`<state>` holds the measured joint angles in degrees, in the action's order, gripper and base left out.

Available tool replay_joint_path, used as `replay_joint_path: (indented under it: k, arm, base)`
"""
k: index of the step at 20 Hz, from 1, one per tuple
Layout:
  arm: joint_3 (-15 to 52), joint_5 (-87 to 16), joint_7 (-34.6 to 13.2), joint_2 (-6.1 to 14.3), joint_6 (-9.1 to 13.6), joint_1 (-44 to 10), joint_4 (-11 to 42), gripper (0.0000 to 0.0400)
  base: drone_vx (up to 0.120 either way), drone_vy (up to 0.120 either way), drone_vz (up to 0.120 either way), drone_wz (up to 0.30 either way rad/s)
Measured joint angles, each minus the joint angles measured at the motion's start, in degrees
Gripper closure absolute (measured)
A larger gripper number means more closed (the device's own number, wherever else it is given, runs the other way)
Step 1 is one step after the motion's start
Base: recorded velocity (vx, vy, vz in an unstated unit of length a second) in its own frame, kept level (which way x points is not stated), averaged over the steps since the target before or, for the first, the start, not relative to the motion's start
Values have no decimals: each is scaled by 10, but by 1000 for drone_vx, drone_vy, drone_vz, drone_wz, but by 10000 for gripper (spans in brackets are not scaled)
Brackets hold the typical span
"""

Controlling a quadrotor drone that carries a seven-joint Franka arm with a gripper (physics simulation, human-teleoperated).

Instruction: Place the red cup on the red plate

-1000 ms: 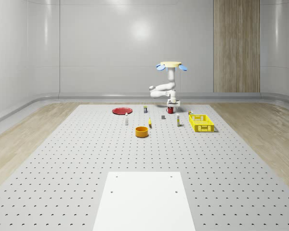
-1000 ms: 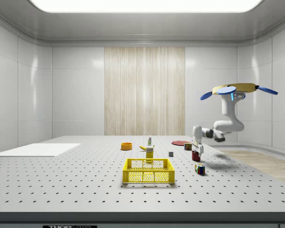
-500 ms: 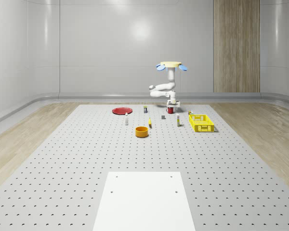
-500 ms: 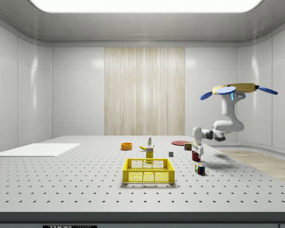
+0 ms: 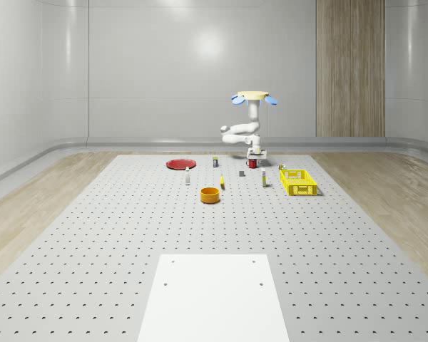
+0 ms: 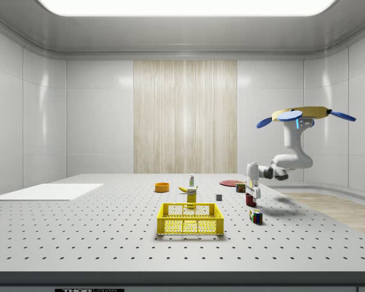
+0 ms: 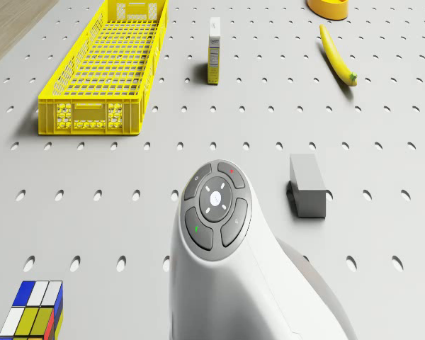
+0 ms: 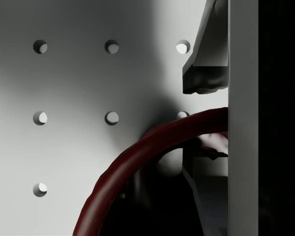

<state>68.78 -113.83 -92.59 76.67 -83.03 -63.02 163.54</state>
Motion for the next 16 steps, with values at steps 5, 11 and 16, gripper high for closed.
replay_joint_path:
  k: [5,11,16]
  arm:
    - [1,3,-2,6,-6,-3,-1,288]
    - [30,31,-8,9,1,-6,6,297]
    - [58,59,-13,13,6,-9,10,299]
  base:
    - [0,0,0,0]
    - [0,0,27,0]
    - [64,-72,120,0]
